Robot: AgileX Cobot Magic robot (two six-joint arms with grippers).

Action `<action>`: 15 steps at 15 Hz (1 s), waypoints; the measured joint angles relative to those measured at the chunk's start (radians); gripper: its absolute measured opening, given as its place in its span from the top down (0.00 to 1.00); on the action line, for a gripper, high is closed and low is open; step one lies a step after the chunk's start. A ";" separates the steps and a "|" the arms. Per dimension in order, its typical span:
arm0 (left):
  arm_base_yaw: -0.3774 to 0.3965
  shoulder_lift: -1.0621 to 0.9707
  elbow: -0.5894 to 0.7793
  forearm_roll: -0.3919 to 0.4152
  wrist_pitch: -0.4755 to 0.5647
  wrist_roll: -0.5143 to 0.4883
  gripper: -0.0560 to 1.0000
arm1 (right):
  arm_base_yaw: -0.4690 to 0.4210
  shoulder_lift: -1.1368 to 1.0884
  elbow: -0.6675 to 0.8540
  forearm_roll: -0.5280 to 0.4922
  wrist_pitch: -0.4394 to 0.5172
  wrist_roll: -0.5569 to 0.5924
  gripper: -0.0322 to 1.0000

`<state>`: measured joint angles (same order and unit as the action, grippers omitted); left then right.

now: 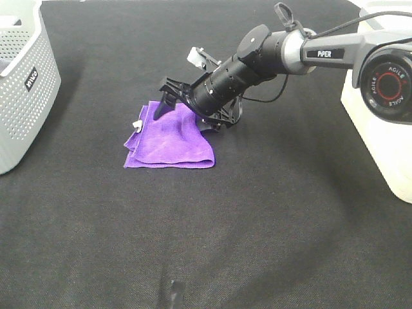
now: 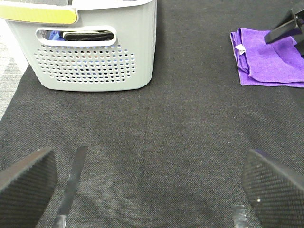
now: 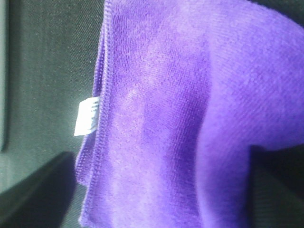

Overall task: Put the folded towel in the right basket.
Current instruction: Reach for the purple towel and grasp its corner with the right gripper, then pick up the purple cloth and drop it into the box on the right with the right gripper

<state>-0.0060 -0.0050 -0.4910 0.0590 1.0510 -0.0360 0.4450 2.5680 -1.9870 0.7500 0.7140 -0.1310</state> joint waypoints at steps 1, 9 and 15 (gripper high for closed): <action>0.000 0.000 0.000 0.000 0.000 0.000 0.01 | -0.001 0.002 0.000 -0.013 -0.001 0.000 0.31; 0.000 0.000 0.000 0.000 0.000 0.000 0.01 | -0.017 -0.065 -0.137 -0.320 0.316 0.002 0.90; 0.000 0.000 0.000 0.000 0.000 0.000 0.01 | -0.138 -0.451 -0.293 -0.664 0.491 -0.005 0.90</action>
<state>-0.0060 -0.0050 -0.4910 0.0590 1.0510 -0.0360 0.3070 2.1170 -2.2800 0.0860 1.2050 -0.1360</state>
